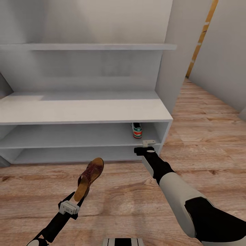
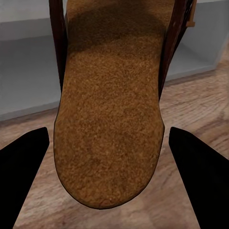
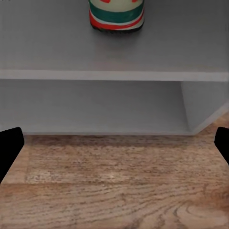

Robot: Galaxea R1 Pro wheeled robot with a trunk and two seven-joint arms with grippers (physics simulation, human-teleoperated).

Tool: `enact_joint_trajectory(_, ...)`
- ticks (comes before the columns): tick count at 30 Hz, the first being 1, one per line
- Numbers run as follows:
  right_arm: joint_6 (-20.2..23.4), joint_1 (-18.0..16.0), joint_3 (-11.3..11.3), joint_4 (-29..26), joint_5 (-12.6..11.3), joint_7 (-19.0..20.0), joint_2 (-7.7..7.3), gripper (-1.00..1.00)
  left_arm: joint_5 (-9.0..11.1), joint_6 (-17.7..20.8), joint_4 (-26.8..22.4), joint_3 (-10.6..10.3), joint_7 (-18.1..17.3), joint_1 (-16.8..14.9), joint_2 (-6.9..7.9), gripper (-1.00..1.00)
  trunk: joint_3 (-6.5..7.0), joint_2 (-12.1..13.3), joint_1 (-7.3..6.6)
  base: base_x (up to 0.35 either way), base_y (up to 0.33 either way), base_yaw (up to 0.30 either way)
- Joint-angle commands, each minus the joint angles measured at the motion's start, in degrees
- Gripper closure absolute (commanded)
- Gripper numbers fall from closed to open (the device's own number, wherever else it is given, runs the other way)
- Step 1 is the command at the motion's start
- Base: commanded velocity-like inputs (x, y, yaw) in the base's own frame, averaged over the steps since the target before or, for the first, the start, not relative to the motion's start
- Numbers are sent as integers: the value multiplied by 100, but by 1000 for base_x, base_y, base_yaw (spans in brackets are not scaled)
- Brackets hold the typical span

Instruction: Pick up the two gym shoes and the two sandals from the corridor floor and place them onto the hallstand (shoe rack) in the corridor, making sure they are on the rack and not on the floor. Arrange them so the two gym shoes are next to each other and the two sandals are next to each other.

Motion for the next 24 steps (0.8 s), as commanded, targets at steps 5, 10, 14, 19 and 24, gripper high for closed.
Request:
enact_joint_trajectory(5, -7, 1, 0, 0, -1, 2, 0, -100, 1, 0, 0, 0, -1, 0, 0, 100, 0, 0, 0, 0, 0, 0)
enact_joint_trajectory(10, -12, 1, 0, 0, -1, 3, 0, -100, 1, 0, -1, 8, -1, 0, 0, 100, 0, 0, 0, 0, 0, 0)
enact_joint_trajectory(14, -20, 7, 4, 0, 2, 3, 0, -100, 1, 0, 0, 21, -1, 0, 0, 100, 0, 0, 0, 0, 0, 0)
enact_joint_trajectory(19, -26, 9, 6, 0, 4, 2, 0, -100, 1, 0, 1, 24, -1, 0, 0, 100, 0, 0, 0, 0, 0, 0)
enact_joint_trajectory(24, -31, 10, 8, 0, 2, 9, 0, -100, 1, 0, 1, 25, -1, 0, 0, 100, 0, 0, 0, 0, 0, 0)
